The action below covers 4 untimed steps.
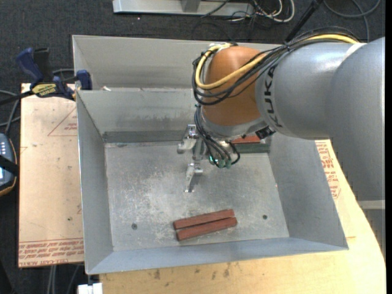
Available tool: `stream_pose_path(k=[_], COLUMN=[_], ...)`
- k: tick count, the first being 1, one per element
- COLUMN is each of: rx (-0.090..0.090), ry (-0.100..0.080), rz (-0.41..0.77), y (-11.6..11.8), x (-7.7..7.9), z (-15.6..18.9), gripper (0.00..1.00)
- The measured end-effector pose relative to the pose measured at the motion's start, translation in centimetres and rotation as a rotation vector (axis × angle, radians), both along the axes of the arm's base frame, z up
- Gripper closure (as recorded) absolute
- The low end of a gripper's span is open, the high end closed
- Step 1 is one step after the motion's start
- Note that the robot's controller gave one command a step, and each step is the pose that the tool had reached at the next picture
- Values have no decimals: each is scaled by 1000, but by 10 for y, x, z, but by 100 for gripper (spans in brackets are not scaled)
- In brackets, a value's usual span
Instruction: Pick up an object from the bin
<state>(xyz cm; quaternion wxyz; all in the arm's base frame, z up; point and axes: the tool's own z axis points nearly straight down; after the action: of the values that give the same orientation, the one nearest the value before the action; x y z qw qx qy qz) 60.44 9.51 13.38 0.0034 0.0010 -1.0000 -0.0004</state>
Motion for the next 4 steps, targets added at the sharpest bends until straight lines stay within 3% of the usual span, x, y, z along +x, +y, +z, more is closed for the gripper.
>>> stream_pose_path(k=[1, 2, 3, 4], rx=[1, 1, -1, 3], ry=[-7, -10, -3, -23], rz=[-1, 63, 131, -28], y=[0, -30, -41, -49], x=[2, -48, -79, -96], z=[4, -8, -9, -54], gripper=[0, 0, 0, 100])
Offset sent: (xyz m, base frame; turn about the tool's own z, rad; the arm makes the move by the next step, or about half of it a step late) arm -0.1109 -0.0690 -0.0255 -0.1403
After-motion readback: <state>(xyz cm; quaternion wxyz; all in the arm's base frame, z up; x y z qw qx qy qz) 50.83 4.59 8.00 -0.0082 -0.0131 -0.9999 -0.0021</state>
